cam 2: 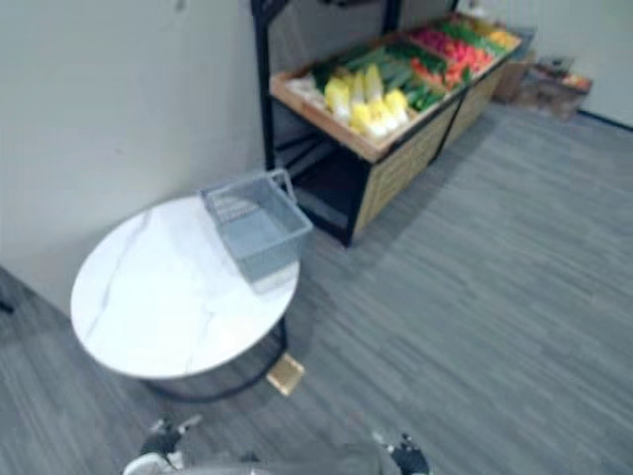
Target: Pick vegetable in the basket
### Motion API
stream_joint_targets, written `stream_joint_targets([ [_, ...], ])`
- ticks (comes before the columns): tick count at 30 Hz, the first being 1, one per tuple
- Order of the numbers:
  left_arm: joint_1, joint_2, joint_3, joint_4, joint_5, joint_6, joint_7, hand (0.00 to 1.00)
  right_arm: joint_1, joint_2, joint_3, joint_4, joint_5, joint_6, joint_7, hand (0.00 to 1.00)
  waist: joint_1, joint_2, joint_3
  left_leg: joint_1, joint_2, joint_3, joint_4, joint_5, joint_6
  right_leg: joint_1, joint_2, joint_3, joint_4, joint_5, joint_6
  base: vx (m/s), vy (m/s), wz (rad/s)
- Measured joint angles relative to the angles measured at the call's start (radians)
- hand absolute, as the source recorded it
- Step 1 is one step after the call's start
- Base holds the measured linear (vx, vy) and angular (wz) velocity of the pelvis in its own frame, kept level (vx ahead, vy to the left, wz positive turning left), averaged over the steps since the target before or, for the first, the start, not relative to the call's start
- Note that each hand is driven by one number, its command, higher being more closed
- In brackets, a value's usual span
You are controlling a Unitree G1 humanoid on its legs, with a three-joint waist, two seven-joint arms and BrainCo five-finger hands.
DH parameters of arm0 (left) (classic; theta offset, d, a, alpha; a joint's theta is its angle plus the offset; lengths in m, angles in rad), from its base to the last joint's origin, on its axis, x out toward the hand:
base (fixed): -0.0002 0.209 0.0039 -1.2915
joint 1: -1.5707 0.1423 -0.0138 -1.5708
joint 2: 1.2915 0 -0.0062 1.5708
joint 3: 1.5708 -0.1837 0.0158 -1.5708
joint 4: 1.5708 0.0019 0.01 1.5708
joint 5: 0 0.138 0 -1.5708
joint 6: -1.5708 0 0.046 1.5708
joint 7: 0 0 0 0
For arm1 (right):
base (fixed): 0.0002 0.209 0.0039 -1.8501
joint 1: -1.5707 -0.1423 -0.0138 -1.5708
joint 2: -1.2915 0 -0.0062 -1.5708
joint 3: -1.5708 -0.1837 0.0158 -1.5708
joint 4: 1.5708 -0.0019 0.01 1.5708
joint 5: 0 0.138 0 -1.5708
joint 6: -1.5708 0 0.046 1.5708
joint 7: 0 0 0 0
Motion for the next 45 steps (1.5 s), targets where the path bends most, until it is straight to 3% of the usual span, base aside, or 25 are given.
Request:
stream_joint_targets([
  [1, -0.001, -0.001, -0.008, 0.000, 0.003, 0.000, 0.000, 0.00, 0.000, 0.000, -0.002, -0.002, -0.005, -0.001, 0.000, 0.00, -0.004, 0.002, 0.001, 0.039, 0.003, -0.016, -0.021, 0.000, 0.000, -0.028, -0.002, -0.071, -0.052, -0.044, -0.035, 0.37, -0.022, 0.42],
  [4, 0.001, -0.016, -0.005, 0.001, 0.003, 0.000, -0.001, 0.00, -0.003, 0.001, -0.009, -0.001, -0.010, -0.001, 0.001, 0.00, -0.022, 0.005, 0.004, 0.072, 0.010, -0.054, -0.036, -0.003, -0.005, -0.051, -0.007, -0.176, -0.291, -0.086, -0.043, 0.33, -0.124, 0.67],
  [5, 0.001, -0.019, 0.004, -0.002, 0.003, 0.000, -0.001, 0.00, -0.005, 0.000, -0.010, -0.001, -0.013, 0.000, 0.002, 0.00, -0.021, 0.003, 0.009, 0.084, 0.014, -0.057, -0.036, -0.013, -0.021, -0.048, -0.002, -0.187, -0.469, -0.069, -0.037, 0.31, -0.210, 0.65],
  [6, 0.001, -0.016, 0.012, -0.007, 0.004, -0.001, -0.002, 0.00, -0.005, 0.004, -0.010, -0.001, -0.017, 0.000, 0.004, 0.00, -0.020, -0.011, 0.015, 0.091, 0.010, -0.071, -0.036, -0.040, -0.063, -0.030, 0.007, -0.164, -0.677, 0.043, -0.028, 0.36, -0.309, 0.58],
  [7, 0.001, -0.008, 0.020, -0.008, 0.003, -0.002, -0.003, 0.00, -0.006, 0.010, -0.011, 0.000, -0.018, 0.000, 0.004, 0.00, -0.018, -0.032, 0.021, 0.102, 0.000, -0.079, -0.041, -0.056, -0.086, -0.026, 0.005, -0.143, -0.748, 0.104, -0.031, 0.33, -0.354, 0.31],
  [9, -0.007, -0.052, 0.049, -0.003, 0.008, -0.003, -0.007, 0.00, -0.026, -0.013, -0.030, 0.001, -0.018, 0.002, 0.006, 0.00, -0.010, 0.030, 0.048, 0.117, 0.069, -0.085, -0.052, -0.081, -0.127, 0.006, 0.073, -0.123, -0.761, 0.056, -0.030, 0.22, -0.288, 0.04],
  [11, -0.008, -0.078, 0.079, -0.003, 0.009, -0.003, -0.011, 0.00, -0.023, -0.018, -0.054, 0.002, -0.019, 0.008, 0.006, 0.00, -0.004, 0.050, 0.049, 0.120, 0.094, -0.098, -0.067, -0.078, -0.154, -0.009, 0.090, -0.131, -0.722, 0.003, -0.039, 0.13, -0.226, 0.12],
  [15, -0.005, -0.079, 0.114, -0.009, 0.043, -0.003, -0.022, 0.00, 0.007, -0.010, -0.070, 0.007, -0.020, 0.012, 0.009, 0.00, 0.009, 0.037, 0.034, 0.137, 0.142, -0.160, -0.117, -0.051, -0.205, -0.011, 0.113, -0.182, -0.621, -0.118, -0.043, 0.10, -0.213, 0.38],
  [16, -0.006, -0.079, 0.123, -0.008, 0.047, -0.002, -0.022, 0.00, 0.008, -0.011, -0.071, 0.011, -0.021, 0.013, 0.010, 0.00, 0.009, 0.045, 0.028, 0.138, 0.150, -0.164, -0.121, -0.039, -0.210, -0.005, 0.115, -0.198, -0.618, -0.128, -0.046, 0.12, -0.227, 0.57],
  [20, 0.009, -0.074, 0.196, -0.003, 0.046, -0.001, -0.017, 0.00, 0.001, -0.018, -0.062, 0.041, -0.039, 0.026, 0.014, 0.00, 0.013, 0.037, 0.012, 0.129, 0.192, -0.209, -0.117, 0.007, -0.197, 0.059, 0.157, -0.266, -0.662, -0.164, -0.073, 0.11, -0.166, 0.54],
  [24, 0.019, -0.059, 0.209, -0.008, 0.032, -0.002, 0.004, 0.00, -0.003, -0.041, -0.006, 0.039, -0.060, 0.025, 0.007, 0.00, 0.009, 0.032, -0.007, -0.054, 0.177, -0.281, 0.115, 0.041, -0.159, 0.121, 0.183, -0.268, -0.787, -0.163, -0.073, 0.07, -0.111, 0.92],
  [26, 0.035, -0.053, 0.199, -0.015, 0.025, -0.001, 0.013, 0.00, -0.018, -0.074, 0.002, 0.026, -0.067, 0.025, 0.000, 0.00, 0.010, 0.038, -0.004, -0.104, 0.171, -0.248, 0.202, 0.069, -0.182, 0.161, 0.182, -0.272, -0.827, -0.149, -0.069, 0.11, -0.112, 0.68],
  [28, 0.078, -0.050, 0.170, -0.019, 0.025, -0.001, 0.017, 0.00, -0.038, -0.114, 0.002, -0.024, -0.096, 0.024, -0.012, 0.00, 0.014, 0.040, 0.000, -0.118, 0.179, -0.179, 0.251, 0.084, -0.176, 0.212, 0.176, -0.275, -0.874, -0.120, -0.077, 0.12, -0.033, 0.25],
  [30, 0.119, -0.051, 0.133, -0.020, 0.025, 0.000, 0.024, 0.00, -0.096, -0.171, 0.000, -0.147, -0.097, 0.023, -0.041, 0.00, 0.010, 0.050, 0.002, -0.126, 0.186, -0.068, 0.154, 0.063, -0.183, 0.222, 0.173, -0.277, -0.917, -0.098, -0.076, 0.12, 0.043, 0.03],
  [32, 0.119, -0.049, 0.130, -0.021, 0.027, 0.000, 0.029, 0.00, -0.134, -0.204, 0.002, -0.215, -0.103, 0.024, -0.058, 0.00, 0.011, 0.048, 0.003, -0.142, 0.174, -0.048, 0.056, 0.066, -0.187, 0.211, 0.168, -0.275, -0.926, -0.088, -0.074, 0.11, 0.098, -0.07],
  [34, 0.121, -0.051, 0.118, -0.021, 0.027, 0.000, 0.036, 0.00, -0.196, -0.258, 0.028, -0.272, -0.137, 0.024, -0.081, 0.00, 0.009, 0.058, 0.008, -0.142, 0.165, -0.045, -0.036, 0.105, -0.181, 0.207, 0.166, -0.263, -0.926, -0.081, -0.063, 0.15, 0.191, -0.27],
  [35, 0.126, -0.054, 0.099, -0.022, 0.028, 0.000, 0.041, 0.00, -0.243, -0.302, 0.057, -0.291, -0.171, 0.023, -0.095, 0.00, 0.012, 0.074, 0.009, -0.142, 0.160, -0.045, -0.066, 0.174, -0.173, 0.208, 0.175, -0.242, -0.928, -0.073, -0.049, 0.20, 0.310, -0.50],
  [36, 0.125, -0.056, 0.091, -0.024, 0.030, 0.000, 0.042, 0.00, -0.297, -0.330, 0.080, -0.305, -0.193, 0.023, -0.111, 0.00, 0.015, 0.087, 0.010, -0.136, 0.159, -0.026, -0.081, 0.172, -0.159, 0.208, 0.182, -0.215, -0.937, -0.063, -0.032, 0.19, 0.312, -0.44],
  [37, 0.120, -0.049, 0.089, -0.029, 0.029, 0.000, 0.043, 0.00, -0.318, -0.331, 0.082, -0.319, -0.210, 0.023, -0.116, 0.00, 0.014, 0.086, 0.008, -0.126, 0.151, -0.021, -0.097, 0.171, -0.157, 0.209, 0.173, -0.207, -0.947, -0.053, -0.018, 0.12, 0.210, -0.29],
  [38, 0.117, -0.030, 0.079, -0.052, 0.029, -0.003, 0.043, 0.00, -0.362, -0.340, 0.105, -0.346, -0.241, 0.023, -0.117, 0.00, 0.012, 0.060, 0.020, -0.120, 0.124, -0.017, -0.113, 0.170, -0.155, 0.206, 0.150, -0.196, -0.961, -0.042, 0.000, 0.07, 0.126, -0.06],
  [41, 0.106, 0.000, 0.047, -0.059, 0.044, 0.000, 0.042, 0.00, -0.448, -0.382, 0.165, -0.385, -0.326, 0.022, -0.114, 0.00, 0.016, 0.025, 0.031, -0.126, 0.068, -0.009, -0.146, 0.171, -0.149, 0.190, 0.105, -0.184, -0.989, -0.015, 0.037, 0.05, 0.217, -0.03],
  [45, 0.106, 0.005, 0.001, -0.058, 0.078, 0.007, 0.040, 0.00, -0.552, -0.456, 0.241, -0.412, -0.450, 0.024, -0.116, 0.00, 0.041, 0.028, 0.034, -0.115, 0.004, 0.006, -0.175, 0.159, -0.095, 0.177, 0.050, -0.170, -0.980, -0.001, 0.062, 0.04, 0.175, 0.00],
])
